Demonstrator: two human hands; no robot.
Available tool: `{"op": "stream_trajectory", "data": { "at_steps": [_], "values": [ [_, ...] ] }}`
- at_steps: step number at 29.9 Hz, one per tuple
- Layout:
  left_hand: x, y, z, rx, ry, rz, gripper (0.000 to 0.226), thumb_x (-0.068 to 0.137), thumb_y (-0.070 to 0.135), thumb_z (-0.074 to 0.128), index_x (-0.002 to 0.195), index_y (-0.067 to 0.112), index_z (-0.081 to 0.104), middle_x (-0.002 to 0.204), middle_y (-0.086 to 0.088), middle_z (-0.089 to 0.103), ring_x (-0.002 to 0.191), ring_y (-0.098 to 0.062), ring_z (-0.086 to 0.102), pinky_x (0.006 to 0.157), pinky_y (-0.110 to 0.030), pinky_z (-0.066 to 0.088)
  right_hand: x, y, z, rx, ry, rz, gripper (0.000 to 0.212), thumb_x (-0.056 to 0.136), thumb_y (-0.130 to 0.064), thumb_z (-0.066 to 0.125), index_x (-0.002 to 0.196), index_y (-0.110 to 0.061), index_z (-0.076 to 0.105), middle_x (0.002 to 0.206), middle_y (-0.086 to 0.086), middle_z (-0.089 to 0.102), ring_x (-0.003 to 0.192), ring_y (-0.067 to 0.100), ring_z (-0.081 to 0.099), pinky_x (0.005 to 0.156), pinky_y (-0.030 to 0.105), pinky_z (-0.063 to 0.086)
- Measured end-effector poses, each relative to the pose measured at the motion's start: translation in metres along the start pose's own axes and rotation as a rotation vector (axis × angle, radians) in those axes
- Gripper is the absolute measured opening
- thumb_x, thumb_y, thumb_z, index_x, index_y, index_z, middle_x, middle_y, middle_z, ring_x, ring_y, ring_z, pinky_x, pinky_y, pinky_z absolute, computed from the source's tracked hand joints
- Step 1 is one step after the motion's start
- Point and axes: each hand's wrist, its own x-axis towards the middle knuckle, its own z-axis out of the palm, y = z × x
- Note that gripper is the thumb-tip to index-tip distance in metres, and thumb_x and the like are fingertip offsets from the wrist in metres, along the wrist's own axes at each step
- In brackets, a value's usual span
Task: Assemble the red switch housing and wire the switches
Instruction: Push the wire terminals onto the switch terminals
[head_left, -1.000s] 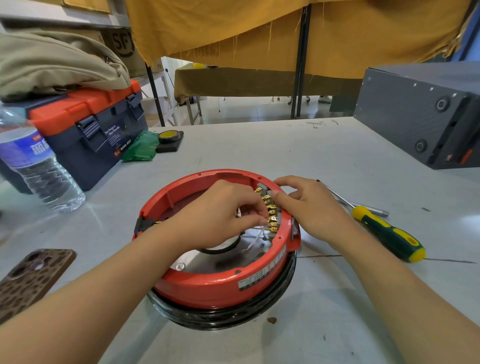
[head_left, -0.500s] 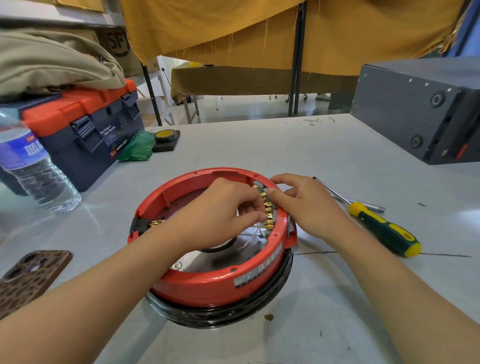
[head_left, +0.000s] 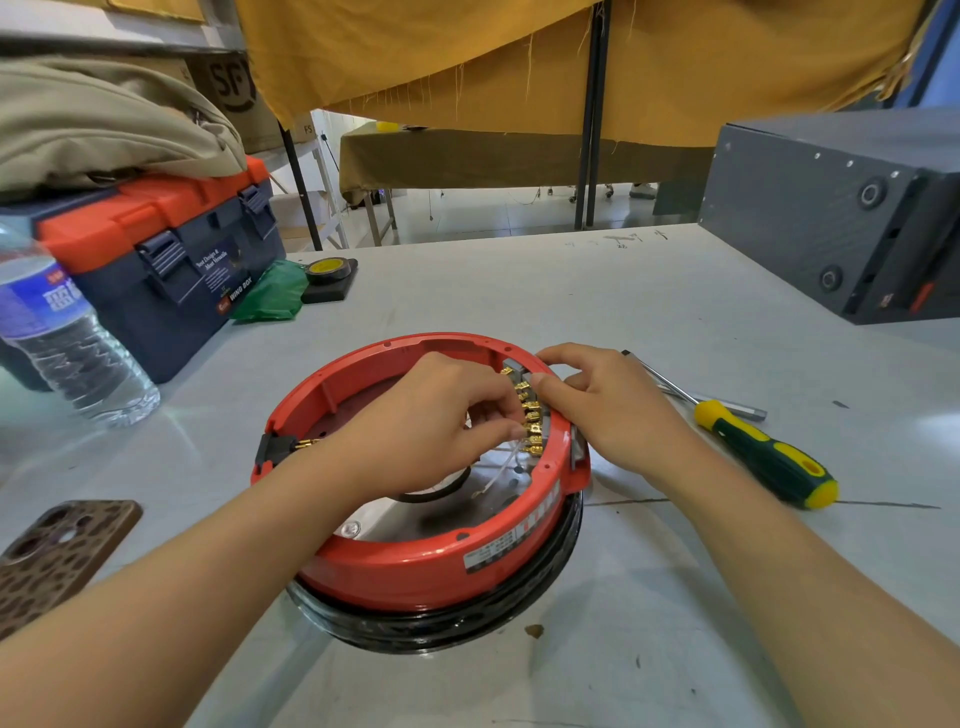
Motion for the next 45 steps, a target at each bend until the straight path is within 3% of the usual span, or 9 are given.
{"op": "stream_trajectory", "data": {
  "at_steps": [8,19,28,34,39,43,45],
  "values": [
    [-0.0001,0.0005,0.0015,0.017,-0.006,0.009,0.005,0.084,0.013,0.07,0.079,0.012,0.072,0.067,0.018,0.055,0.065,0.012,0.052,0.062,-0.001,0.033,0.0007,0.0006,0.0003,0.006,-0.002,-0.001,0.019,0.093,-0.029,0.054,0.109,-0.024,0.062,0.073,0.017,0.072,0.068,0.027,0.068,0.066,0.038,0.053],
    [-0.0011,0.0011,0.0012,0.011,-0.001,-0.017,0.007,0.084,0.015,0.069,0.079,0.013,0.071,0.064,0.02,0.052,0.066,0.011,0.052,0.062,-0.003,0.034,0.0002,-0.0005,0.0001,0.001,0.0,-0.002,0.022,0.093,-0.03,0.053,0.112,-0.022,0.062,0.073,0.015,0.072,0.068,0.025,0.068,0.067,0.035,0.051],
    [-0.0005,0.001,0.0039,0.011,0.004,-0.024,0.007,0.084,0.017,0.069,0.079,0.012,0.071,0.068,0.008,0.062,0.06,0.004,0.051,0.061,-0.005,0.034,0.0012,0.0014,0.001,-0.014,0.025,-0.016,0.023,0.093,-0.03,0.053,0.112,-0.021,0.063,0.069,0.013,0.072,0.063,0.017,0.067,0.059,0.024,0.048],
    [0.0002,0.0008,0.005,-0.015,0.016,-0.01,0.004,0.082,0.013,0.072,0.08,0.01,0.073,0.069,0.005,0.065,0.061,0.007,0.05,0.062,-0.005,0.034,0.0013,0.0031,0.0031,0.004,0.063,-0.015,0.021,0.092,-0.031,0.055,0.107,-0.02,0.065,0.04,-0.006,0.056,0.041,-0.002,0.053,0.048,0.009,0.037],
    [-0.0018,-0.0019,0.004,-0.058,0.024,-0.049,0.004,0.081,0.016,0.073,0.084,0.014,0.075,0.073,0.003,0.07,0.069,-0.002,0.058,0.063,-0.006,0.038,-0.001,-0.0008,0.0016,-0.06,0.087,-0.025,0.026,0.09,-0.038,0.056,0.111,-0.026,0.067,0.051,-0.018,0.053,0.053,-0.005,0.058,0.053,0.005,0.038],
    [-0.0031,-0.002,0.0033,-0.106,0.032,-0.08,0.005,0.082,0.013,0.07,0.082,0.015,0.076,0.074,0.004,0.072,0.072,-0.005,0.061,0.064,-0.007,0.04,-0.0022,-0.0036,0.0007,-0.126,0.101,-0.02,0.031,0.09,-0.042,0.056,0.114,-0.025,0.067,0.075,-0.011,0.058,0.077,0.01,0.062,0.07,0.022,0.04],
    [-0.003,-0.0011,0.0034,-0.106,0.021,-0.084,0.007,0.082,0.011,0.069,0.082,0.014,0.075,0.073,0.003,0.071,0.071,-0.006,0.061,0.063,-0.007,0.04,-0.003,-0.0044,0.0008,-0.143,0.123,-0.021,0.031,0.09,-0.042,0.057,0.113,-0.025,0.067,0.076,-0.01,0.057,0.08,0.012,0.061,0.071,0.023,0.039]
  ]
}}
